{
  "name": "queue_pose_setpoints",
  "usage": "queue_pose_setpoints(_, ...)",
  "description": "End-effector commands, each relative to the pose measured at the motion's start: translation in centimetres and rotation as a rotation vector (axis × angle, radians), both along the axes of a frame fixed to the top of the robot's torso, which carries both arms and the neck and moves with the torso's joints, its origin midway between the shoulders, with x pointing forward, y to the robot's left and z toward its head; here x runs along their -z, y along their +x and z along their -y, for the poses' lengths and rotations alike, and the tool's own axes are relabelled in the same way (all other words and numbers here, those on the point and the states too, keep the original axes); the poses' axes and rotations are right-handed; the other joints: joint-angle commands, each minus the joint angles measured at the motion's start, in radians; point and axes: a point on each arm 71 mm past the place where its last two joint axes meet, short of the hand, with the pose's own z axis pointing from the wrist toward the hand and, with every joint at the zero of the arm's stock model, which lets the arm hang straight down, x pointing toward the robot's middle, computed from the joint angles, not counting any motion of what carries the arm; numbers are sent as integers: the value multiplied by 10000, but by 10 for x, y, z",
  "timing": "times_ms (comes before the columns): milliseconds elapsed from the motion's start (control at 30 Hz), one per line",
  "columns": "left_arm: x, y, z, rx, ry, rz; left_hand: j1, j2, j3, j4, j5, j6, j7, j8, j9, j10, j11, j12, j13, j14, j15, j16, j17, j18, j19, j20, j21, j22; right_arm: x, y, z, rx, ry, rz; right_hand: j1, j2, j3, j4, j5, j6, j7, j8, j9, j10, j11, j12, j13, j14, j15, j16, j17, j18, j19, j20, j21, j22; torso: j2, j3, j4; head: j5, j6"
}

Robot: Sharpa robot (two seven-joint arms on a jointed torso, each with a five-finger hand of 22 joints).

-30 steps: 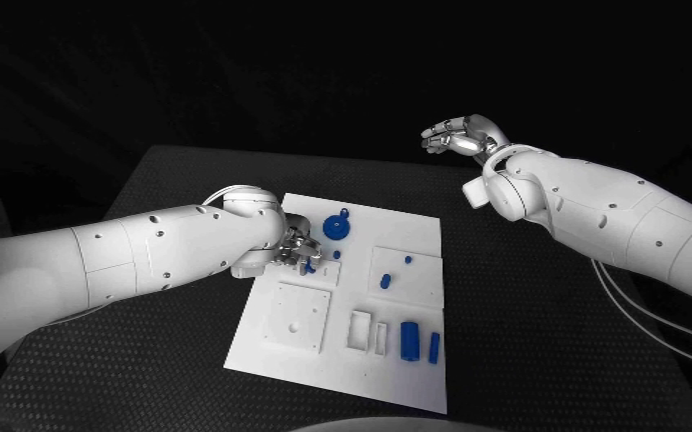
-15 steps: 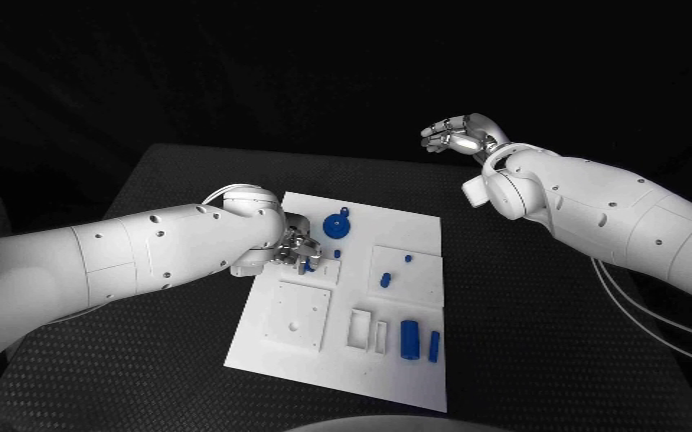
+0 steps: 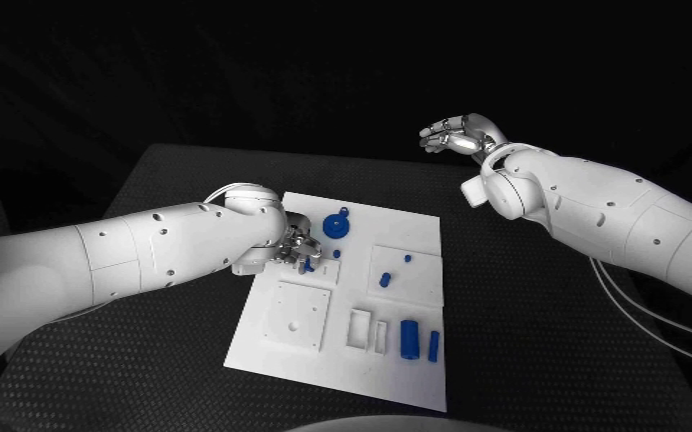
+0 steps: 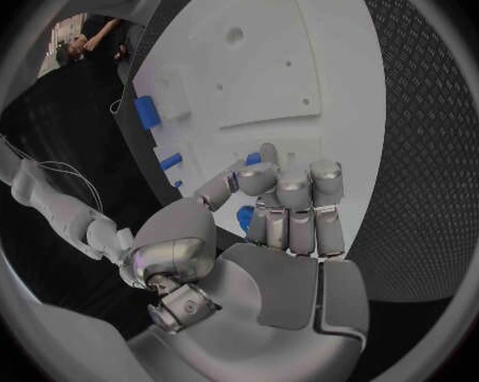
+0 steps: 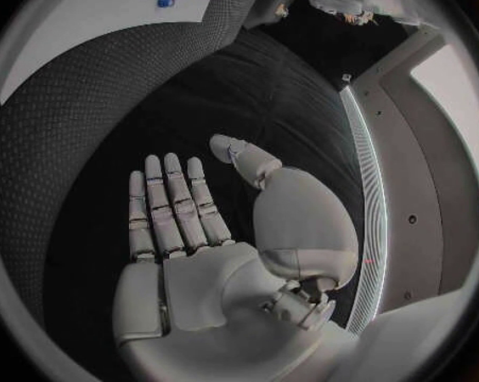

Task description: Assemble the parts on the task board

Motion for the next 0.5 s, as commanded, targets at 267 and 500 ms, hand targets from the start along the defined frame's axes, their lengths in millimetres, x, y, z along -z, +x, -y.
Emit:
queue_pose_setpoints(267, 13, -8, 4, 188, 63, -679, -730, -743, -1155, 492, -1349, 2282, -930, 115, 50, -152, -172, 72, -61, 31, -111, -18, 5, 143, -67, -1195, 34, 8, 0, 0, -1, -164, 15, -38, 49, -13, -42, -58, 41, -15, 95, 22, -20, 58, 25, -64, -18, -24, 80, -65, -20, -123, -43, -19, -70, 23, 0, 11, -4, -30, -8)
queue_pose_setpoints(500, 13, -8, 4, 220, 66, -707, -769, -1017, -1418, 684, -1423, 2268, -937, 136, 43, -165, -185, 89, -87, 24, -155, -18, 11, 190, -103, -1221, 24, 4, 0, 0, -1, -166, 15, -43, 39, -24, -59, -61, 50, -25, 110, 17, -25, 51, 36, -64, -19, -32, 87, -68, -24, -125, -45, -20, -77, 34, 0, 9, 3, -40, -28)
